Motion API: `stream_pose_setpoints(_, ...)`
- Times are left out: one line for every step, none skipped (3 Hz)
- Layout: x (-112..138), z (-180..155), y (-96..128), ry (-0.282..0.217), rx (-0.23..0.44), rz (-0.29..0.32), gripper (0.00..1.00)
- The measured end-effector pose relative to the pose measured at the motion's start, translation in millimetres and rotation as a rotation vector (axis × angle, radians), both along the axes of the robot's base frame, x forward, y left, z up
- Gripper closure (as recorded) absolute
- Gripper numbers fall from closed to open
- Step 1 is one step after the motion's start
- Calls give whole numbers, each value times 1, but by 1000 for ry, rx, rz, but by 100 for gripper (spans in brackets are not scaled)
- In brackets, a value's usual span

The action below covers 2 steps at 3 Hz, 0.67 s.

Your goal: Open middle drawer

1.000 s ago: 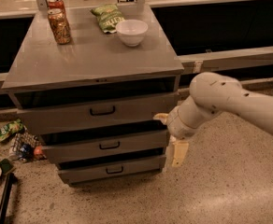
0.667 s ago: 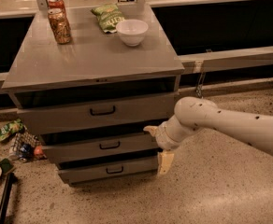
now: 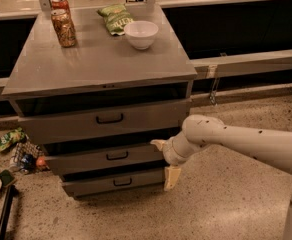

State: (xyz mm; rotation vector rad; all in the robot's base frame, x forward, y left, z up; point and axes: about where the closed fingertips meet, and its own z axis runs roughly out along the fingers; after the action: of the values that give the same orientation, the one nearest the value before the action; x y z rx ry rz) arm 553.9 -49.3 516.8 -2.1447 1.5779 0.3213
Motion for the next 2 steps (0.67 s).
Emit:
stream_pose_setpoints(16,-18,6,3,17,5,0)
stream_pose_setpoints(50,-41,13,-18,36,35,0)
